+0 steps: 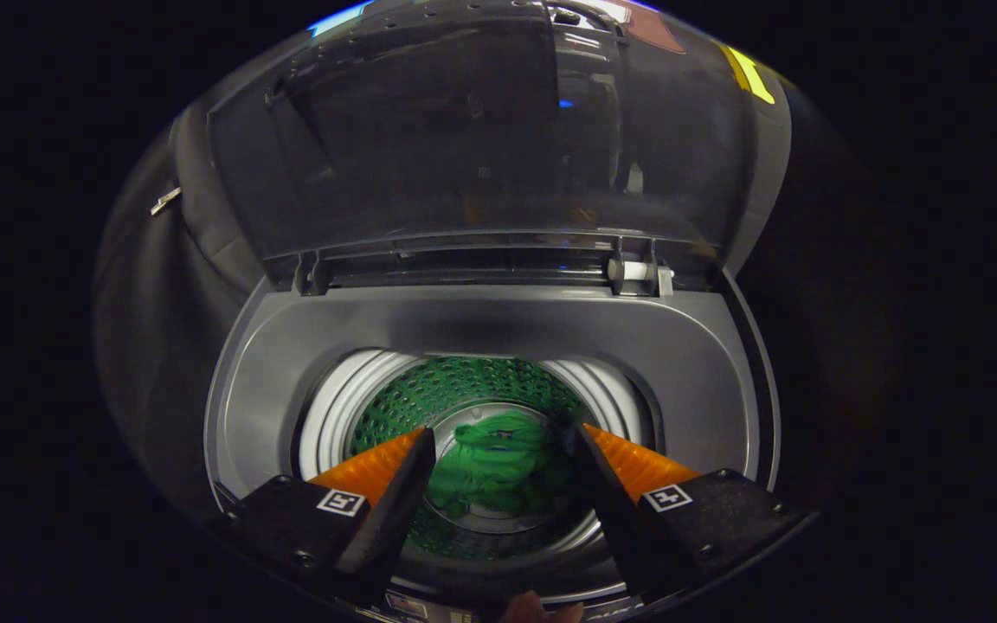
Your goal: Put the clothes into the washing machine and then close the washing machine lid.
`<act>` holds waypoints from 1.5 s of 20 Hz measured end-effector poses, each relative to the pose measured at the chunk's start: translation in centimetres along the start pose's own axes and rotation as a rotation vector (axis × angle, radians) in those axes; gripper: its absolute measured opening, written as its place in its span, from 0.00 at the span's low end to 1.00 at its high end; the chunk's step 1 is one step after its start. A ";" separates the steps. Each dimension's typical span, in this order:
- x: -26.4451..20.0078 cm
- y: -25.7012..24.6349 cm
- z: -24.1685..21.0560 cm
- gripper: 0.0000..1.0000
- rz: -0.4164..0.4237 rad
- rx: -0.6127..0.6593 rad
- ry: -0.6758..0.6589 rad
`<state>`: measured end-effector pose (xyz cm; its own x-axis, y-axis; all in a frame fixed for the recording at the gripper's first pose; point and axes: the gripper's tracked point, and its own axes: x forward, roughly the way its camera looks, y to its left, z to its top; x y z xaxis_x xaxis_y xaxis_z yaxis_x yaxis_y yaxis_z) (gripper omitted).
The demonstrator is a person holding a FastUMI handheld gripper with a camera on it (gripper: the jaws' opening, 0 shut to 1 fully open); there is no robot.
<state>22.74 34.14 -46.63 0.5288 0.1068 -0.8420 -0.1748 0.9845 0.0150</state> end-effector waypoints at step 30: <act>-16.2 2.0 13.9 0.99 0.135 -0.025 -0.447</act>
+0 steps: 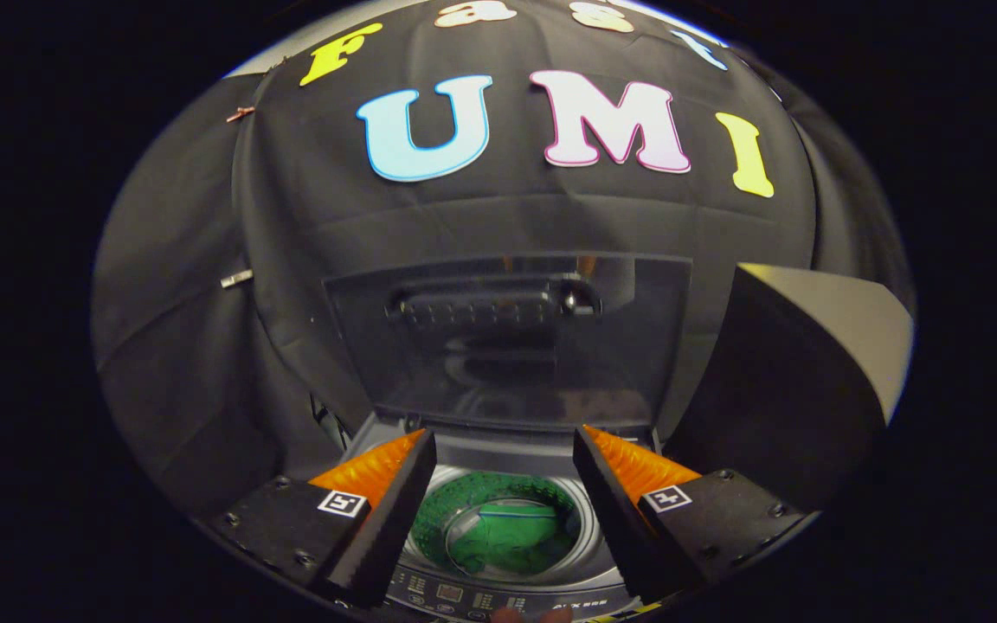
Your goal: Put the clothes into the washing machine and then close the washing machine lid.
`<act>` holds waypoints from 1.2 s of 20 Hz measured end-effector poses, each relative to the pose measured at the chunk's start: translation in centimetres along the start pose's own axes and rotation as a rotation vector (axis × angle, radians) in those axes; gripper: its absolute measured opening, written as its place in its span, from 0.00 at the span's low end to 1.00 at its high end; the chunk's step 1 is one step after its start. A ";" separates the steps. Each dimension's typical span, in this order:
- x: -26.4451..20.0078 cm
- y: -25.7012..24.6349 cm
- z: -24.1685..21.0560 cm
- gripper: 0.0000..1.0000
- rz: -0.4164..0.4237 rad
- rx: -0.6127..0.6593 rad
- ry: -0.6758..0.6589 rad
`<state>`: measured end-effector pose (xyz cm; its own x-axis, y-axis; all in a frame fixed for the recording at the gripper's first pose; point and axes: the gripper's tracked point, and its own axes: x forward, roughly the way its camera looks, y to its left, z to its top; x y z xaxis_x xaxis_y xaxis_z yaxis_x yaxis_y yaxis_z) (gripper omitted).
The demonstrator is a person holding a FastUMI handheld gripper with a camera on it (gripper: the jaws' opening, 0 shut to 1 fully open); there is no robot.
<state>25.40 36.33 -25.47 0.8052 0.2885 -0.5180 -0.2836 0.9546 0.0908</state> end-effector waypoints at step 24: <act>15.5 0.0 11.3 1.00 -0.094 0.002 0.114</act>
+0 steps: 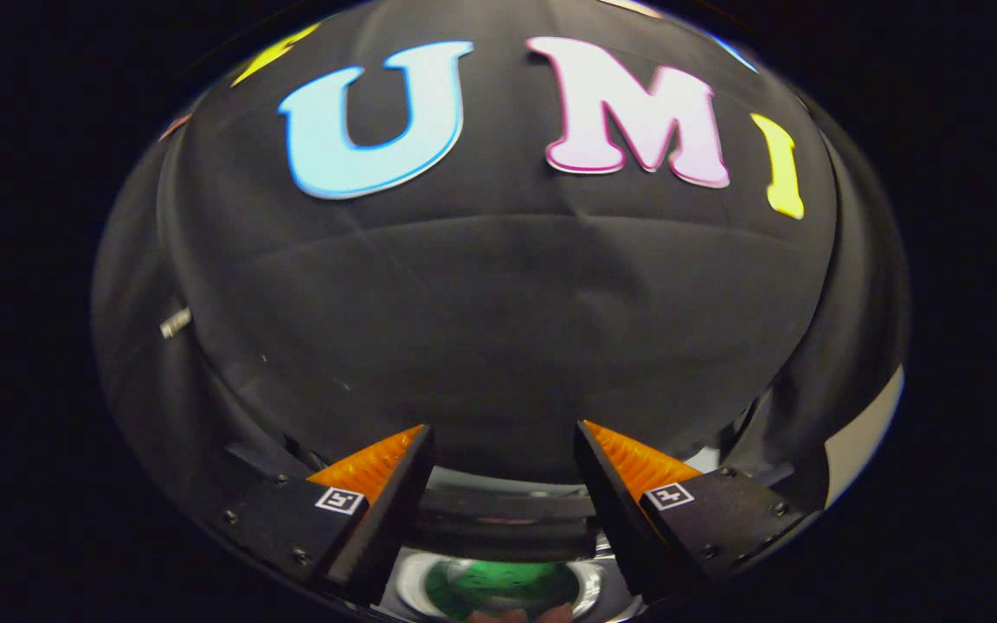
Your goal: Put the clothes into the washing machine and then close the washing machine lid.
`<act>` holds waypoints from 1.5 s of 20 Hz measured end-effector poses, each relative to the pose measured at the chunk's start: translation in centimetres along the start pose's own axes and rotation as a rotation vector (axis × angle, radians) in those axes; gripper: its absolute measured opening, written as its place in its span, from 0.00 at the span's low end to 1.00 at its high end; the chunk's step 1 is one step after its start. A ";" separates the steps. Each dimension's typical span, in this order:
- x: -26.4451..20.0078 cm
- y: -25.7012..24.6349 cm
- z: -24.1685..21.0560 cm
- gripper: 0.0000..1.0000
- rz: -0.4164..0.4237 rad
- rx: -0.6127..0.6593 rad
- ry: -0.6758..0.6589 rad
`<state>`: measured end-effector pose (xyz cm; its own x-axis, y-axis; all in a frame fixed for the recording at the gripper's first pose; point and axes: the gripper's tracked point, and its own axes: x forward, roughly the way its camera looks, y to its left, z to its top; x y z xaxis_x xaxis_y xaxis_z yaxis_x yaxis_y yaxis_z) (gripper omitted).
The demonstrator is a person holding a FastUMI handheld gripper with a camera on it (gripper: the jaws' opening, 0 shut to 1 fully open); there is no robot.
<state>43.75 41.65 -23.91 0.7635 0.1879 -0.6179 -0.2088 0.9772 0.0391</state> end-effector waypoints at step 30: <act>1.3 0.1 -0.1 1.00 0.039 -0.050 -0.146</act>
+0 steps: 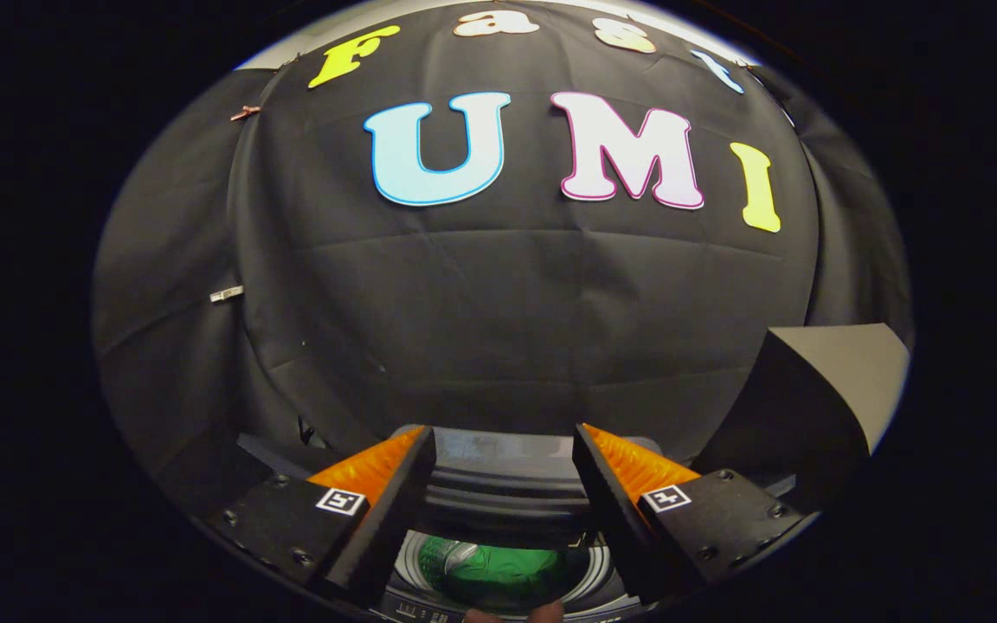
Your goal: Put the clothes into the washing machine and then close the washing machine lid.
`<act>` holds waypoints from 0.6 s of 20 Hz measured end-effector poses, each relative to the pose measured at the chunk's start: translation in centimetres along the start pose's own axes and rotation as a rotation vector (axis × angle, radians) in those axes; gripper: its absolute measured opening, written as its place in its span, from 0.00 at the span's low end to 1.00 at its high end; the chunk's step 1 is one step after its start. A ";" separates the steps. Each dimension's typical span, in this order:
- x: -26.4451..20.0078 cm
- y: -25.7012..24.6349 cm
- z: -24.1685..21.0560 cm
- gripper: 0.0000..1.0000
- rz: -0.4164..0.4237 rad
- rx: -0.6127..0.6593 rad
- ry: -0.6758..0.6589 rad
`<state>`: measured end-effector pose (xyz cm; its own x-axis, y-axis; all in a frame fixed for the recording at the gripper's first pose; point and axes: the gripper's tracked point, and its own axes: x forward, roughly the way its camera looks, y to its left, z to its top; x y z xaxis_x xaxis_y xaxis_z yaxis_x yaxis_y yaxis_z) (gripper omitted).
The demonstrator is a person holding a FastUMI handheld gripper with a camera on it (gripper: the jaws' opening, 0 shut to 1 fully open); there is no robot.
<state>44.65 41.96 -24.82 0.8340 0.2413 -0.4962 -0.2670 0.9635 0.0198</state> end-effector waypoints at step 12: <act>-1.0 0.0 0.3 1.00 0.029 0.040 -0.023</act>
<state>43.96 41.77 -24.11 0.8372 0.2717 -0.4747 -0.2726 0.9597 0.0685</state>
